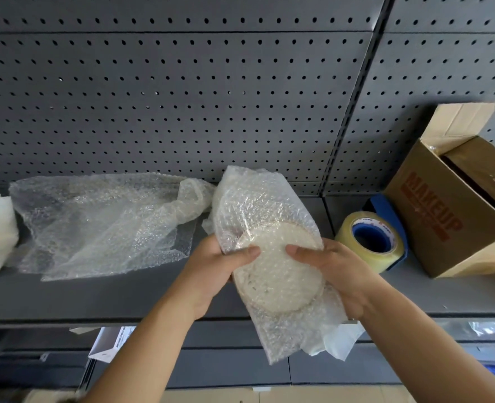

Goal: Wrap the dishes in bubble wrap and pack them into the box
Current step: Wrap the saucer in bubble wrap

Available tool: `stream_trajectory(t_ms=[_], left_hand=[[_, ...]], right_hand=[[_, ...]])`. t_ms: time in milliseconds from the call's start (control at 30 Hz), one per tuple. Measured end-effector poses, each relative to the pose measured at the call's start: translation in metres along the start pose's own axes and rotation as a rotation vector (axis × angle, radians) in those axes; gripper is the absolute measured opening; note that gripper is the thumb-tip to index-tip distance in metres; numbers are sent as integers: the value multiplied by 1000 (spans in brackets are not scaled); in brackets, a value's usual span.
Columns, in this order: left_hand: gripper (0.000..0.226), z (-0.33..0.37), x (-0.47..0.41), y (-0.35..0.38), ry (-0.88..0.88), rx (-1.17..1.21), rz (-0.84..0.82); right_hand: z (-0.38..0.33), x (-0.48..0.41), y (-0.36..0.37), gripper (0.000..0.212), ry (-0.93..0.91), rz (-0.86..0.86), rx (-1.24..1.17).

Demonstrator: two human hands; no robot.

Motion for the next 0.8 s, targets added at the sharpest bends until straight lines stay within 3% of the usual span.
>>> stream_trajectory(t_ms=[200,400,600,700,800], left_hand=[[30,-13,1,-6,-21,92,29],[32,-15,1,-8,29,221,76],[33,-17,5,1,90,269,170],[38,-20,8,4,-11,289,170],[28,-16,11,5,-183,414,8]], right_hand=[[-1,-4,5,29,40,10,-1],[3,-1,9,38,189,-199,86],[7,-5,13,35,128,-217,60],[10,-7,14,30,94,-164,39],[10,-7,13,29,67,-150,45]])
Point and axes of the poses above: each hand's wrist, its own x-axis away from the middle knuckle, its own y-axis out of the palm, z = x × y, the point moved 3 cm from there along -x, towards the middle knuckle
